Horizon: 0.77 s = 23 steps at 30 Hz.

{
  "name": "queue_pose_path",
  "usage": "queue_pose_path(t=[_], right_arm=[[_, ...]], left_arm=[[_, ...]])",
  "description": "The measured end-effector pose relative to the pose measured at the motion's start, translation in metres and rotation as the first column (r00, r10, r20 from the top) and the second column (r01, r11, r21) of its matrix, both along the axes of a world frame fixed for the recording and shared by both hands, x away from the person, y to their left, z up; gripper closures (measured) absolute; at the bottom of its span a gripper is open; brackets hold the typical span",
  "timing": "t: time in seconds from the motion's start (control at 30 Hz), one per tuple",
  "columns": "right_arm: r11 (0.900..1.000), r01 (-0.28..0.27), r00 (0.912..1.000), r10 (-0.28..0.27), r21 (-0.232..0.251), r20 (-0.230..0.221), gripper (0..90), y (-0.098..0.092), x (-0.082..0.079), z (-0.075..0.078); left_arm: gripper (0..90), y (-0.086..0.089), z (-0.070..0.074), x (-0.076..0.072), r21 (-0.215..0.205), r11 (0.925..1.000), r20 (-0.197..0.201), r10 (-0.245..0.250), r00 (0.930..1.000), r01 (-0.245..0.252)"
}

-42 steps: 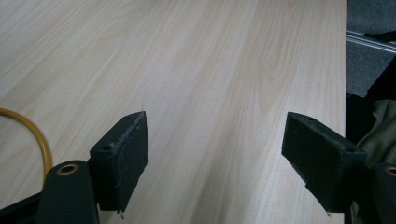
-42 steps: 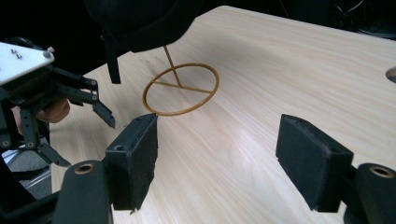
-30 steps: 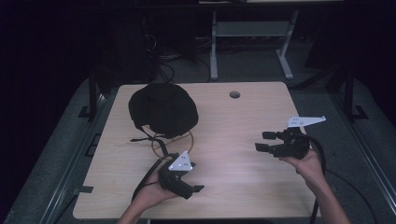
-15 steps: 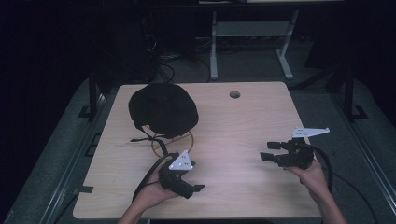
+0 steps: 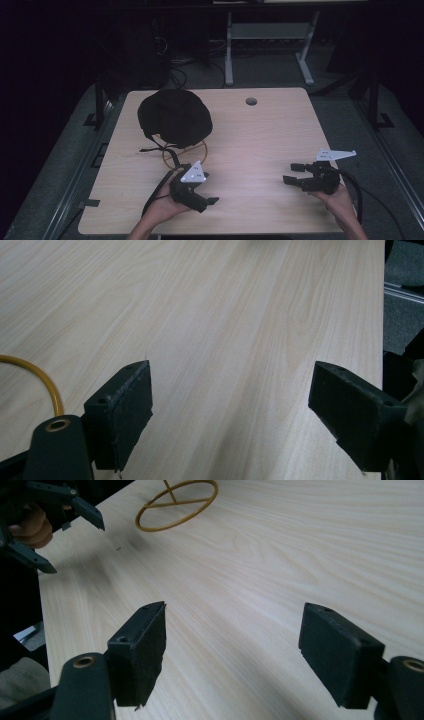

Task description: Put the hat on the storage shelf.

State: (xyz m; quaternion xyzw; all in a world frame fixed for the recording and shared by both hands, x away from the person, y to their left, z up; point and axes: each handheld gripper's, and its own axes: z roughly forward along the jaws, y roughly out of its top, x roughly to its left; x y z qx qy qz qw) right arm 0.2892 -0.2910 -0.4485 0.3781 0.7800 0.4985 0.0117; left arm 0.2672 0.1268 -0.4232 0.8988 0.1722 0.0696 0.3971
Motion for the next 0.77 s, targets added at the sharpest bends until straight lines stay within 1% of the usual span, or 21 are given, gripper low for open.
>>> queue_pose_path(t=[0.17,0.2,0.27,0.3,0.43,0.47,0.5,0.6,0.63,0.67,0.77], right_arm=[[1.0,0.007,1.0,-0.007,0.001,-0.001,25.8,-0.004,-0.006,-0.005],[1.0,0.014,0.9999,-0.014,0.007,-0.01,25.3,-0.006,-0.009,-0.007],[1.0,0.016,0.9998,-0.016,0.006,-0.008,25.2,-0.006,-0.01,-0.008],[1.0,0.017,0.9998,-0.017,0.0,-0.009,25.1,-0.007,-0.014,-0.008],[1.0,0.017,0.9998,-0.017,0.006,-0.005,24.9,-0.008,-0.018,-0.01],[1.0,0.019,0.9998,-0.019,0.003,-0.009,24.6,-0.008,-0.019,-0.01],[1.0,0.016,0.9999,-0.016,-0.005,-0.002,23.9,-0.009,-0.02,-0.011],[1.0,0.023,0.9997,-0.023,-0.012,-0.01,23.2,-0.009,-0.023,-0.011],[1.0,0.023,0.9997,-0.023,-0.014,0.0,22.9,-0.01,-0.025,-0.012],[1.0,0.027,0.9996,-0.027,-0.014,0.0,22.3,-0.01,-0.027,-0.012],[0.999,0.036,0.9993,-0.036,0.002,0.009,21.6,-0.01,-0.035,-0.012]], left_arm=[[17.5,0.001,0.0,0.0,-0.007,1.0,-0.001,0.003,1.0,-0.003],[17.5,0.002,0.0,0.0,-0.001,1.0,-0.002,0.003,1.0,-0.003],[17.5,0.002,0.0,0.0,0.001,1.0,0.001,0.004,1.0,-0.004],[17.5,0.002,0.0,0.0,0.0,1.0,0.001,0.004,1.0,-0.004],[17.5,0.003,-0.001,0.0,-0.012,0.9999,0.0,0.01,0.9999,-0.01],[17.5,0.003,-0.002,-0.001,-0.015,0.9998,-0.001,0.013,0.9999,-0.013],[17.5,0.003,-0.002,0.0,-0.015,0.9998,-0.005,0.013,0.9999,-0.013],[17.5,0.003,-0.003,0.0,-0.014,0.9998,-0.006,0.017,0.9998,-0.017],[17.5,0.003,-0.003,0.0,-0.018,0.9997,-0.009,0.018,0.9998,-0.018],[17.6,0.003,-0.003,0.0,-0.022,0.9996,-0.013,0.018,0.9998,-0.018],[17.8,0.003,-0.003,0.0,-0.023,0.9996,-0.01,0.014,0.9999,-0.014]])
